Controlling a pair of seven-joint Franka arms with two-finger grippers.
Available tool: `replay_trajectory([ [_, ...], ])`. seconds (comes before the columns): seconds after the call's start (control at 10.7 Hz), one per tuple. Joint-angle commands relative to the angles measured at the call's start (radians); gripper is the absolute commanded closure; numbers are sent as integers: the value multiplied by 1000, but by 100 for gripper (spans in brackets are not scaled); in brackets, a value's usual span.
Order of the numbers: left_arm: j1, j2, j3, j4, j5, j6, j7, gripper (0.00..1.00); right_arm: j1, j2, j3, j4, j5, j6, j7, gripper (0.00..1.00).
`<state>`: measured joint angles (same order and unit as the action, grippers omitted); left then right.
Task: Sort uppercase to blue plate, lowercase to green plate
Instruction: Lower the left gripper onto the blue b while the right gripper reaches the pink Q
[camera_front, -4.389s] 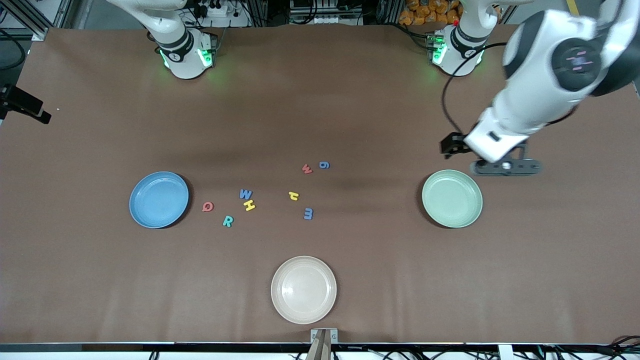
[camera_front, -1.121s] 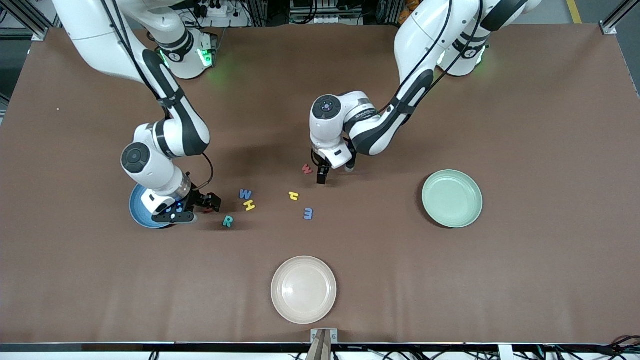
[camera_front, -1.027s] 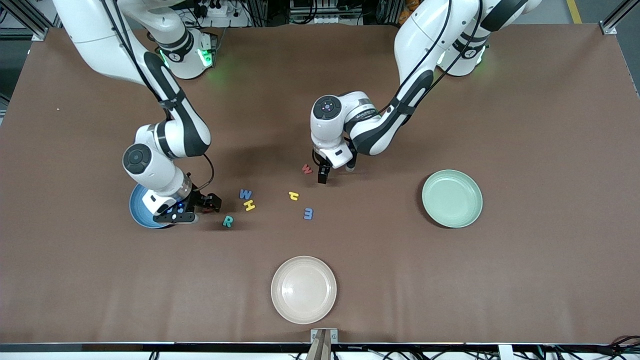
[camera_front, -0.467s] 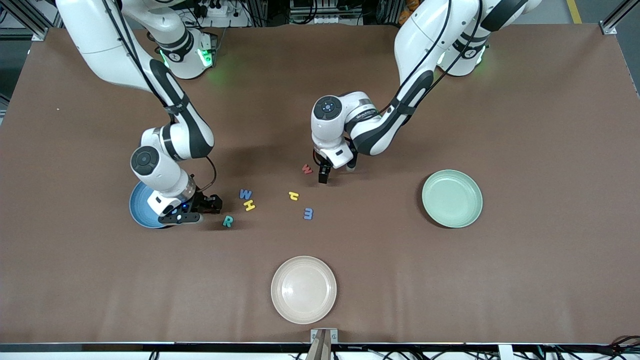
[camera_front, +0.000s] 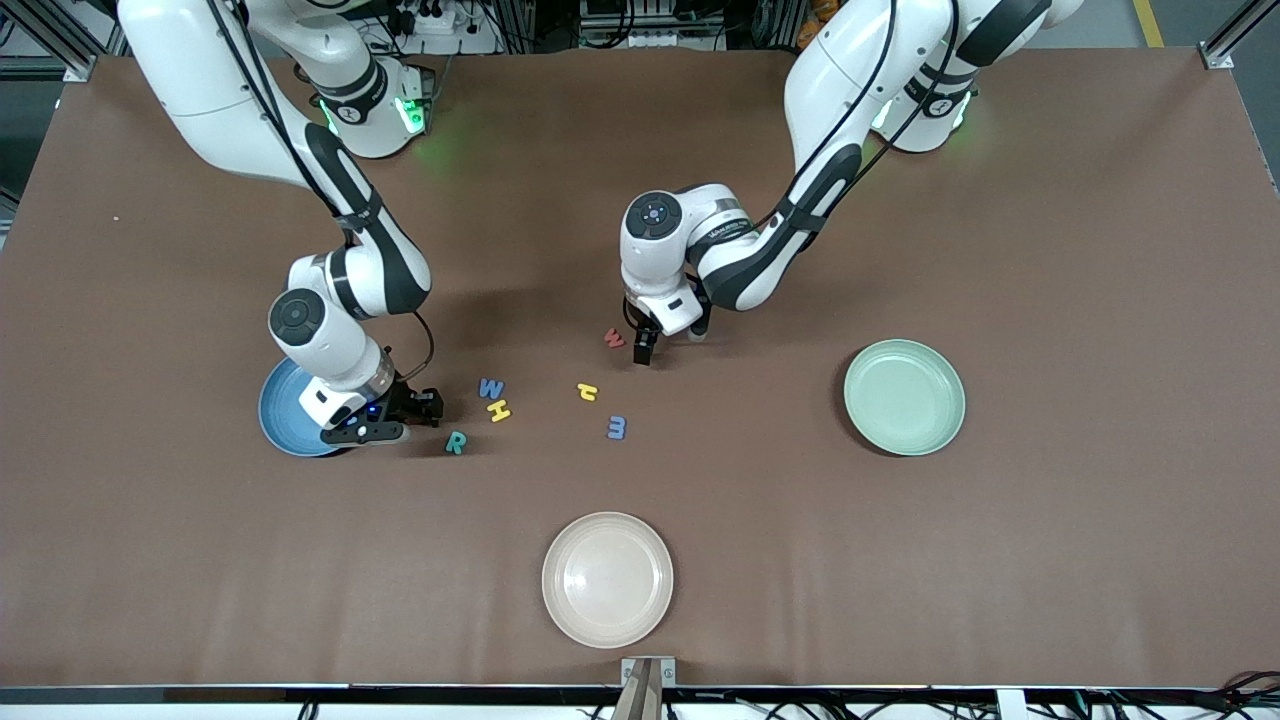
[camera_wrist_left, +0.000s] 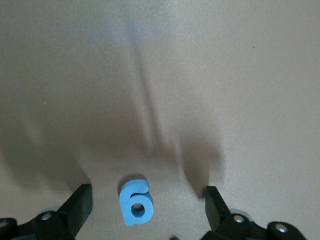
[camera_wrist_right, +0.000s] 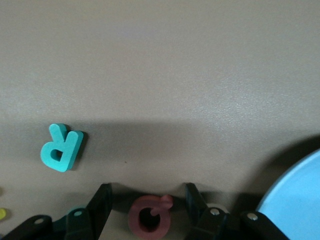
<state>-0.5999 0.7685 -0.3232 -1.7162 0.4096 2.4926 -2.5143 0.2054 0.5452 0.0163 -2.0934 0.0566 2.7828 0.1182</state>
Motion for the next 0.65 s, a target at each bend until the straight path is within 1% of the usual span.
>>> replay_trajectory([
  [0.0,-8,3,4,-2,29,17,-32,0,5,-8,-2,-33,-12,15,-2,37],
  [0.09,-8,2,4,-2,31,17,-25,0,6,-7,-2,-33,-14,15,-5,39],
  [0.19,0,2,4,-2,31,19,-23,64,6,-8,-2,-33,-15,14,-9,42],
  [0.28,2,2,3,-2,17,22,-23,100,6,-10,-2,-39,-20,14,-11,44],
  [0.56,3,2,3,-2,15,22,-23,100,6,-18,-2,-53,-31,12,-11,46],
])
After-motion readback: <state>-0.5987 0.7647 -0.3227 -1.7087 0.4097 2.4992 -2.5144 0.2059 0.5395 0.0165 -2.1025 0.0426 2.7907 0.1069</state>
